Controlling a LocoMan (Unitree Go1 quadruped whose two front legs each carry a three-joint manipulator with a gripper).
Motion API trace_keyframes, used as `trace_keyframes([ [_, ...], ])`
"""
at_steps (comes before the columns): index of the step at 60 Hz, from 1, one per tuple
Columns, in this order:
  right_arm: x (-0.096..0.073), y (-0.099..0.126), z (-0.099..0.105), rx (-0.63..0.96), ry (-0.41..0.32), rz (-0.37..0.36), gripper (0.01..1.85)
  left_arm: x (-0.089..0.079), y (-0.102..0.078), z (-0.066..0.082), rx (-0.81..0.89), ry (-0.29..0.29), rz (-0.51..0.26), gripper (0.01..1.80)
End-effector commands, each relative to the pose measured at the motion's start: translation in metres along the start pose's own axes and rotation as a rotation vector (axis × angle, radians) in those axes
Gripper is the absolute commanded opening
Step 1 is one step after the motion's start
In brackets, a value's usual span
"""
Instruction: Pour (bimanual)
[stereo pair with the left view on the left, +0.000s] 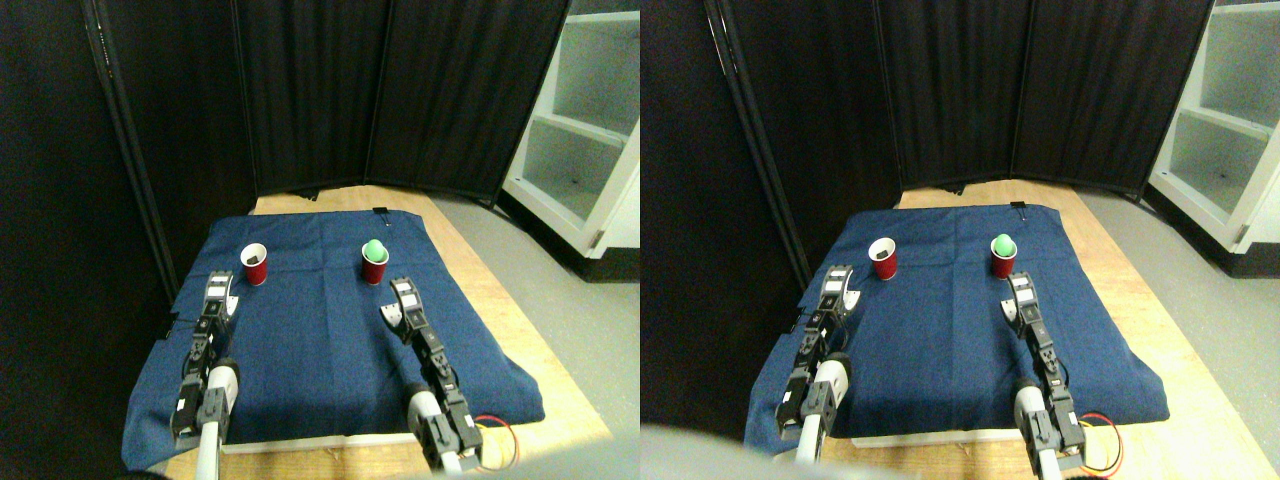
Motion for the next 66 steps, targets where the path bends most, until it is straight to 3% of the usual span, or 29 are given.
trace_keyframes([
  [1,0.005,-0.001,0.005,0.018,-0.025,0.0,0.44,0.007,-0.006,0.009,-0.037,-0.046,0.005,0.4],
  [12,0.016,-0.007,0.005,0.081,-0.03,-0.004,0.44,0.016,-0.009,0.014,-0.106,-0.055,0.028,0.43],
  [25,0.026,-0.011,0.003,0.15,-0.023,-0.044,0.47,0.024,-0.009,0.016,-0.246,-0.085,0.131,0.52],
  [33,0.032,-0.014,0.003,0.29,-0.026,-0.07,0.49,0.028,-0.004,0.017,-0.393,-0.1,0.201,0.54],
  [38,0.035,-0.014,0.003,0.39,-0.024,-0.142,0.56,0.031,0.0,0.016,-0.492,-0.121,0.262,0.61],
  [45,0.038,-0.014,0.003,0.465,-0.064,-0.143,0.54,0.034,0.004,0.014,-0.568,-0.137,0.3,0.6],
  [58,0.043,-0.013,0.0,0.62,-0.089,-0.227,0.6,0.038,0.01,0.008,-0.669,-0.143,0.331,0.7],
  [66,0.048,-0.016,-0.005,0.815,-0.098,-0.277,0.55,0.043,0.013,0.001,-0.742,-0.164,0.362,0.7],
])
